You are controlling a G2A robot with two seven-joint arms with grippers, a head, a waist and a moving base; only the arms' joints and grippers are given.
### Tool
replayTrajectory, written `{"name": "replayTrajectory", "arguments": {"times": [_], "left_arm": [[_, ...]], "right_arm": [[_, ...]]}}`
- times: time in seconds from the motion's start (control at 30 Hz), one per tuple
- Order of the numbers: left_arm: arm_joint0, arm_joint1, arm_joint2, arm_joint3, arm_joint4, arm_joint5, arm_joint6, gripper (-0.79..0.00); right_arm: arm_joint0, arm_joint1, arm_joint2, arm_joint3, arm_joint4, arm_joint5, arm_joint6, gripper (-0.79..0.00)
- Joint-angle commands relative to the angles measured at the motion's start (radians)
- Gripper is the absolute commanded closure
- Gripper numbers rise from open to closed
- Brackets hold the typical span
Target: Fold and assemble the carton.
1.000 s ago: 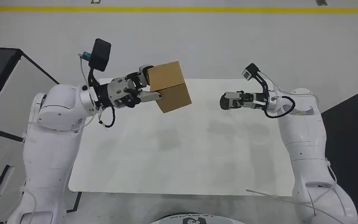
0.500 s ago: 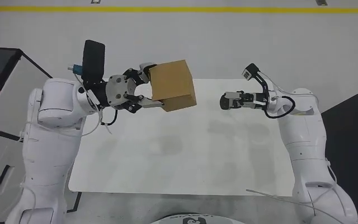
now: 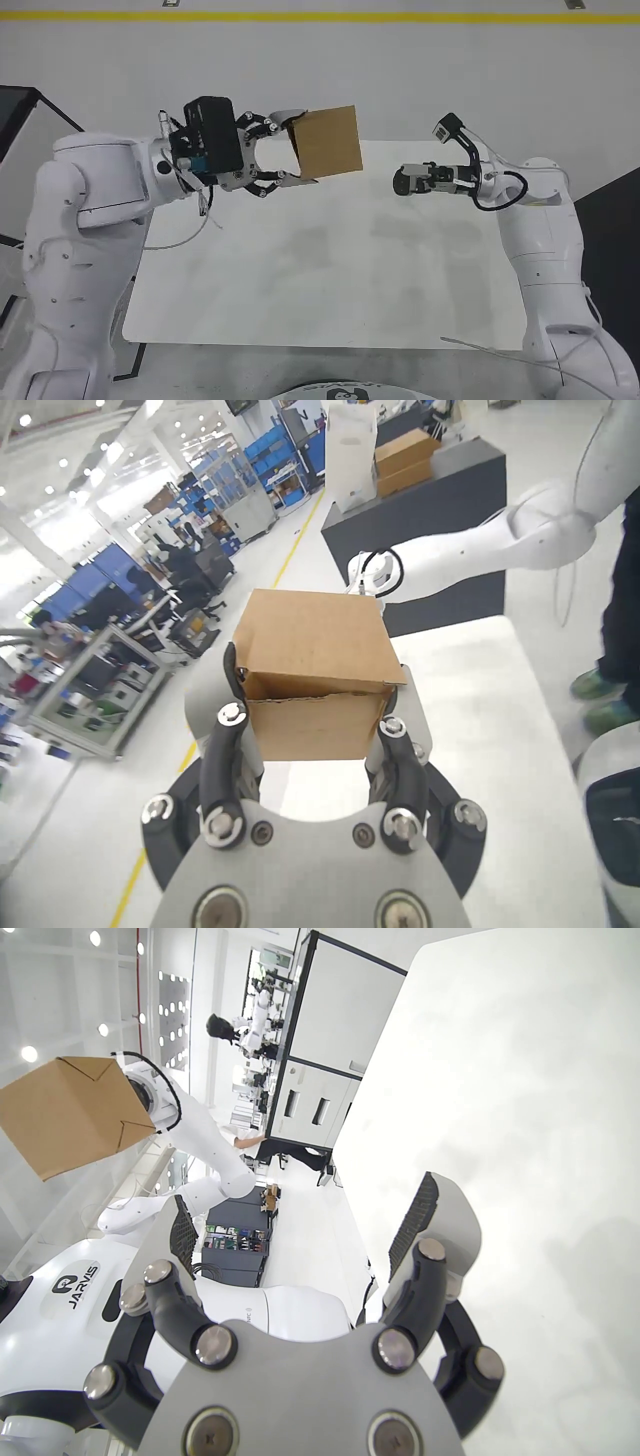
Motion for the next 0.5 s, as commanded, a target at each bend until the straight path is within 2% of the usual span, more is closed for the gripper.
{"name": "replayTrajectory", "arguments": {"times": [0.0,0.07,0.13,0.17,0.2,0.3,0.33,0.47], "left_arm": [[-0.009,0.022,0.02,0.027,0.325,0.0,0.306,0.0],[-0.014,0.042,0.026,0.069,0.534,0.0,0.551,0.0],[-0.022,0.062,0.033,0.099,0.771,0.003,0.736,0.0],[-0.021,0.067,0.034,0.114,0.819,0.02,0.807,0.0],[-0.02,0.076,0.04,0.143,0.92,0.07,0.931,0.0],[-0.023,0.094,0.064,0.208,1.101,0.184,1.148,0.0],[-0.03,0.098,0.072,0.225,1.133,0.218,1.194,0.0],[-0.03,0.098,0.072,0.225,1.133,0.218,1.194,0.0]], "right_arm": [[0.0,0.0,0.0,0.0,0.0,0.0,0.0,-0.785],[0.0,0.0,0.0,0.0,0.0,0.0,0.0,-0.785],[0.0,0.0,0.0,0.0,0.0,0.0,0.0,-0.785],[0.0,0.0,0.0,0.0,0.0,0.0,0.0,-0.785],[0.0,0.0,0.0,0.0,0.0,0.0,0.0,-0.785],[0.0,0.0,0.0,0.0,0.0,0.0,0.0,-0.785],[0.0,0.0,0.0,0.0,0.0,0.0,0.0,-0.785],[0.0,0.0,0.0,0.0,0.0,0.0,0.0,-0.785]]}}
